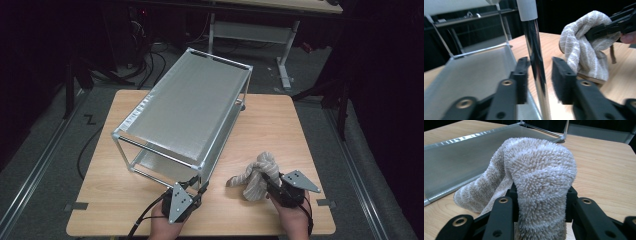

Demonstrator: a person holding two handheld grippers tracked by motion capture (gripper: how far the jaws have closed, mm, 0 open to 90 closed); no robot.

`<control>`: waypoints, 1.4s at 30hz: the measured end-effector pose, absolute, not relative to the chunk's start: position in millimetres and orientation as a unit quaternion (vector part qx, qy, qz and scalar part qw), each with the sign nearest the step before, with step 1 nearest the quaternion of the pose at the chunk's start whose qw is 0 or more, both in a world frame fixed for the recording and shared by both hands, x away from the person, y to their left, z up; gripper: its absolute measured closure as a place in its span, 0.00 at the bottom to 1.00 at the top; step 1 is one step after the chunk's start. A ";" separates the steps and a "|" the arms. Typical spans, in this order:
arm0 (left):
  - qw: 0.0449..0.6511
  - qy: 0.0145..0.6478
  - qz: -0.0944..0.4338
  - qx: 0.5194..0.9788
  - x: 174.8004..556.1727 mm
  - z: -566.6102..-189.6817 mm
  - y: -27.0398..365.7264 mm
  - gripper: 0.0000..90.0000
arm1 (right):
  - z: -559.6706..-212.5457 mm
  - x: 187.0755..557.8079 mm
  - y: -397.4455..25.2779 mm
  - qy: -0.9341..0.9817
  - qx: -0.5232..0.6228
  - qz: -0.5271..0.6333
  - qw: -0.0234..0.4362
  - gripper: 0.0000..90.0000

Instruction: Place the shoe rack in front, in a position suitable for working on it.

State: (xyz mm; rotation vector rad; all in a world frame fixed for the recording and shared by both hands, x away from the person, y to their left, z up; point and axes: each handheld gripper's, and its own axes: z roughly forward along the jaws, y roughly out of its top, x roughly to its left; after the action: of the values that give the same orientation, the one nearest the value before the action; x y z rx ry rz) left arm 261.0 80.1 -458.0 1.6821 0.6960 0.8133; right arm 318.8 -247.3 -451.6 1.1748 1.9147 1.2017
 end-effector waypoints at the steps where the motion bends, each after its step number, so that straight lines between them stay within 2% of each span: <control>1: 0.541 0.292 0.345 0.709 260.7 -458.2 80.6 0.80 | -451.8 318.9 -246.9 0.719 0.440 0.451 0.293 0.71; 2: 0.542 0.292 0.344 0.709 260.5 -458.3 81.1 0.84 | -451.7 319.1 -246.6 0.719 0.439 0.452 0.293 0.71; 4: 0.543 0.295 0.342 0.708 259.9 -458.5 81.7 0.85 | -451.3 319.7 -246.0 0.720 0.438 0.453 0.292 0.71; 13: 0.547 0.286 0.331 0.714 244.1 -458.1 87.4 0.86 | -440.6 329.0 -222.5 0.721 0.410 0.475 0.292 0.71; 21: 0.546 0.276 0.326 0.721 221.2 -457.3 92.5 0.85 | -437.7 350.0 -175.4 0.741 0.370 0.491 0.269 0.71; 26: 0.544 0.272 0.324 0.724 207.8 -456.5 95.7 0.85 | -450.8 375.5 -132.5 0.769 0.352 0.475 0.245 0.71; 32: 0.538 0.264 0.329 0.730 201.8 -455.8 101.7 0.85 | -471.0 385.0 -99.4 0.800 0.335 0.442 0.230 0.71; 35: 0.537 0.265 0.331 0.729 201.2 -455.8 104.0 0.85 | -481.7 389.5 -92.2 0.819 0.337 0.414 0.209 0.71; 42: 0.532 0.256 0.330 0.737 201.4 -453.6 106.3 0.84 | -492.2 384.4 -94.3 0.828 0.339 0.391 0.214 0.72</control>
State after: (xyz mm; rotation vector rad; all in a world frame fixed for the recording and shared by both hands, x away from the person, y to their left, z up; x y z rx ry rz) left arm 201.4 106.3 -453.6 1.7574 0.6117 0.7874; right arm 384.4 -94.3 -492.2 0.9416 2.2986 1.0859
